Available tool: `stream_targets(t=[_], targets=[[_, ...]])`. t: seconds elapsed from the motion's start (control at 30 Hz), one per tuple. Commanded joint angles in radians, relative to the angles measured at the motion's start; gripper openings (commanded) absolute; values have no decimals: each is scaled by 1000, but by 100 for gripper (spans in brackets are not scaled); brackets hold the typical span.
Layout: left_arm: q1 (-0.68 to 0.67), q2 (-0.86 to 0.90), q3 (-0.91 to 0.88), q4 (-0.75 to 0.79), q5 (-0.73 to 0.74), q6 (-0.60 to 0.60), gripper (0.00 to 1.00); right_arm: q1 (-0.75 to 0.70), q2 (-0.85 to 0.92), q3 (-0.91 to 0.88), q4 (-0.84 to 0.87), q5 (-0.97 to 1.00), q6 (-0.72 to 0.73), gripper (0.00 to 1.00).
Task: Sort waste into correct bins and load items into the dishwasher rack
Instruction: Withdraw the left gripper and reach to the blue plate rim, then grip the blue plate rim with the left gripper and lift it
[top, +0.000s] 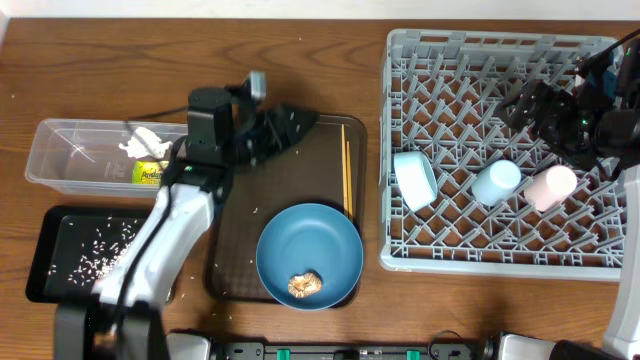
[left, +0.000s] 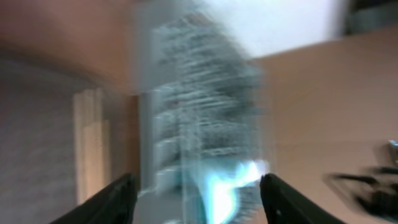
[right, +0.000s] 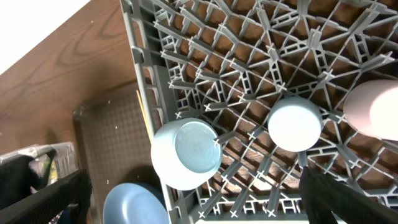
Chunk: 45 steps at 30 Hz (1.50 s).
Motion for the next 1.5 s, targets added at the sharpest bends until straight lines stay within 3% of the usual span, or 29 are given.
stream_targets(t=[0.0, 0.07, 0.13, 0.23, 0.3, 0.37, 0.53, 0.73, 0.87, 1.03, 1.17, 1.47], targets=[[3, -117, -2, -254, -396, 323, 66, -10, 1, 3, 0, 4, -19, 99], [3, -181, -2, -451, -476, 363, 65, -10, 1, 3, 1, 4, -19, 99], [3, -237, -2, -607, -468, 366, 65, -10, 1, 3, 1, 4, -19, 99], [3, -296, -2, -753, -367, 366, 100, -10, 1, 3, 0, 4, -19, 99], [3, -335, -2, -840, -271, 381, 98, -10, 1, 3, 0, 4, -20, 99], [-27, -358, -2, -885, -156, 509, 86, -10, 1, 3, 0, 4, -20, 99], [-267, -363, -2, -1015, -337, 528, 78, -10, 1, 3, 0, 4, -19, 99], [-640, -314, -2, -1001, -529, 529, 78, -10, 1, 3, -1, 3, -19, 99], [-799, -234, -2, -966, -627, 528, 80, -10, 1, 3, -7, 4, -19, 99], [-876, -79, -2, -916, -698, 530, 80, -2, 1, 3, -8, 3, -19, 99], [-896, 28, -2, -864, -687, 531, 73, 0, 1, 3, -16, 4, -19, 99], [-925, 61, -2, -815, -635, 538, 68, 1, 1, 3, -19, 4, -19, 99]])
